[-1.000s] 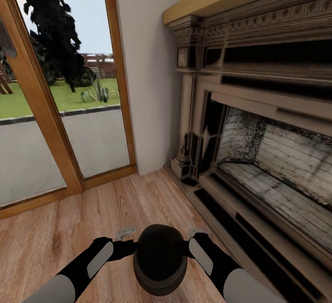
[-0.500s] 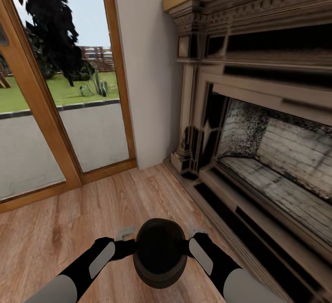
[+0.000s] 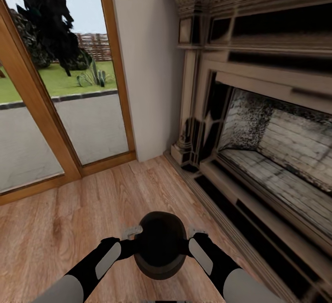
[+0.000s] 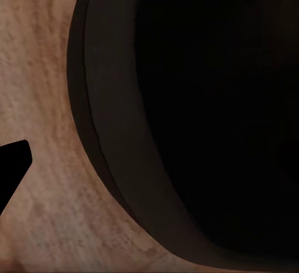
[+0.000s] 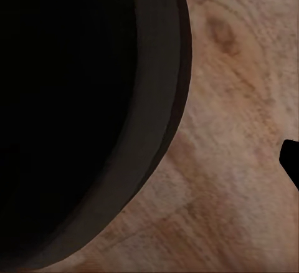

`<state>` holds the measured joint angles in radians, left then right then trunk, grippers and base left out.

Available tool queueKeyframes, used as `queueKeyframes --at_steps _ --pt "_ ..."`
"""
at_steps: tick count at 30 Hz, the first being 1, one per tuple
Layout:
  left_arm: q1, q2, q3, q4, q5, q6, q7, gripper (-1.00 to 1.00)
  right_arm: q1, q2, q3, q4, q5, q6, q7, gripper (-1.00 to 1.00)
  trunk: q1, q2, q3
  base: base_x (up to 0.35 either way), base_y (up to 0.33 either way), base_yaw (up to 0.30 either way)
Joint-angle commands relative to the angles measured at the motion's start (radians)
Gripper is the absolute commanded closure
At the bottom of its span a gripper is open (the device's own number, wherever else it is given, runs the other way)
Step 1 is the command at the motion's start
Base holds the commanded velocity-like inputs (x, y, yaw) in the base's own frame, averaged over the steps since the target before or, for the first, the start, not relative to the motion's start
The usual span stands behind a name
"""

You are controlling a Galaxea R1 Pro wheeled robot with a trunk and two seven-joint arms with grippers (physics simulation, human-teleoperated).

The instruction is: Place each of the two pumpkins and all three candles from the living room inside a cabinet in the living room (use any cabinet), then make sure every cabinet is closed, and position the cauldron so it is next to a table in the living room.

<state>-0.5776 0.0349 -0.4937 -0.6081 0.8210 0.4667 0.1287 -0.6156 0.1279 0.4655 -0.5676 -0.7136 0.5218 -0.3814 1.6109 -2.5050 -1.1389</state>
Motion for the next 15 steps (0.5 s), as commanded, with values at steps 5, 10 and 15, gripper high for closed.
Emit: queueKeyframes --at_steps 5,10,15 --pt "-0.001 0.000 -0.001 0.010 0.007 0.000 0.009 -1.00 -0.001 -0.001 0.006 -0.002 -0.010 -0.002 -0.010 -1.00 0.002 -0.002 -0.020 0.000 0.000 0.000" --pt "-0.001 -0.001 0.000 0.028 0.005 0.000 0.009 -1.00 -0.001 0.001 0.008 -0.002 -0.012 -0.063 -0.008 -1.00 0.003 -0.002 -0.028 0.000 0.000 0.000" --pt "-0.001 0.000 0.001 0.030 0.004 0.000 0.009 -1.00 -0.001 0.002 0.013 -0.001 -0.013 -0.150 0.036 -1.00 0.003 -0.002 -0.028 0.000 0.000 0.000"
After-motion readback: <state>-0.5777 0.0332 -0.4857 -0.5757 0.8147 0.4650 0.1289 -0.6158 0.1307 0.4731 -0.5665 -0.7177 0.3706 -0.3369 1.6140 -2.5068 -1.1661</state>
